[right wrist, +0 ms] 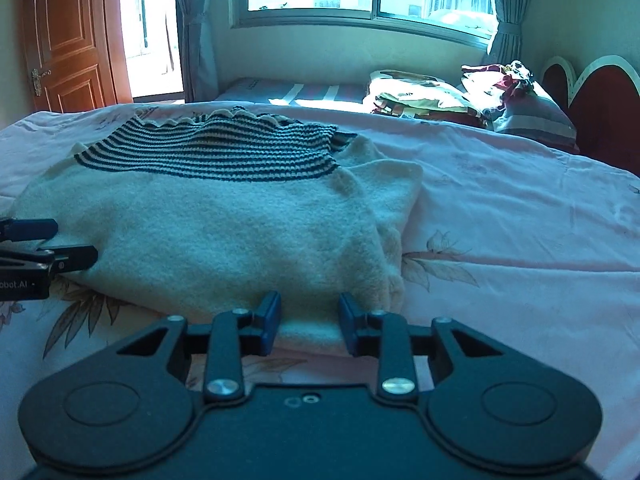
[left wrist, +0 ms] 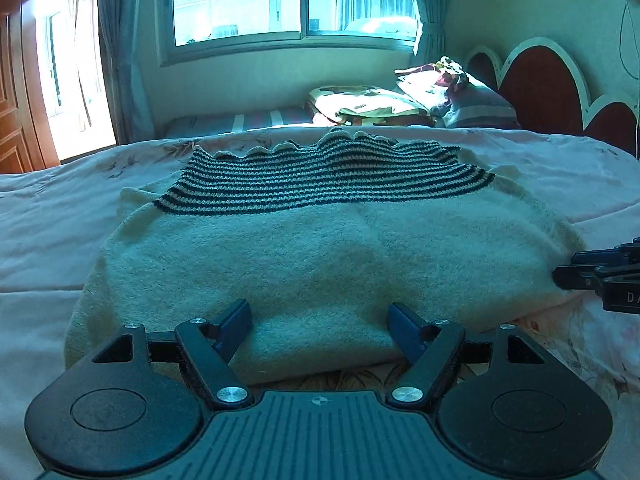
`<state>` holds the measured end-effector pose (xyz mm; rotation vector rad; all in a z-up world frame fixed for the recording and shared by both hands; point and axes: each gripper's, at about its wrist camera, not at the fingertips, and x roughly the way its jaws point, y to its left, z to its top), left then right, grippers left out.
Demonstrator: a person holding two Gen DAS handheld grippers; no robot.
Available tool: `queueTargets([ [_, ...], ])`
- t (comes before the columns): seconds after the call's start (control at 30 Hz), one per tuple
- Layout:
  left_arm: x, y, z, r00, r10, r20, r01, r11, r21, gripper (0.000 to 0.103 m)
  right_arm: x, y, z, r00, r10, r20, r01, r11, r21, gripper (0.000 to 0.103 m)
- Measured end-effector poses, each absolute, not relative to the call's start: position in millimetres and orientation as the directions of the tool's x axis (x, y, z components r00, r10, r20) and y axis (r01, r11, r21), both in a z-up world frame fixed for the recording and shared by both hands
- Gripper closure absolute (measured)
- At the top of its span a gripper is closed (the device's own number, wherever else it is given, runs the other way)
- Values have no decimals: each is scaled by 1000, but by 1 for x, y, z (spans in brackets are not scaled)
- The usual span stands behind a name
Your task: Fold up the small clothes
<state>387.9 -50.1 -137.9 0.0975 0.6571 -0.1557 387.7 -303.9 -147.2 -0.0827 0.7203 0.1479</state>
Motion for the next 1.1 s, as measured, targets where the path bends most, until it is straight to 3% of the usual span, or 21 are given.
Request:
queueTargets([
  [0.63, 388, -39, -132, 754, -94, -650, 157, 987, 40, 17, 394, -304, -146, 719, 110, -686, -187, 982, -38, 70],
  [0.73, 372, -20, -119, 782, -54, -621, 107, 993, 49, 17, 396, -309, -132, 696, 142, -704, -204, 979, -4, 70],
  [0.87, 339, 31, -112, 817, -73, -572, -35, 984, -175, 17, 383, -318, -110, 730, 216, -648, -226, 972, 68, 69],
  [0.97, 332, 72, -139, 801, -149, -580, -187, 858, -479, 18, 384, -312, -104, 728, 284, -624, -245, 958, 150, 72],
  [1.0, 333, 80, -148, 803, -159, -574, -229, 807, -544, 23, 387, -307, -104, 723, 305, -620, -251, 952, 175, 74],
  [1.1, 343, 97, -163, 846, -179, -502, -260, 683, -682, 24, 396, -288, -103, 709, 357, -608, -275, 934, 229, 77],
])
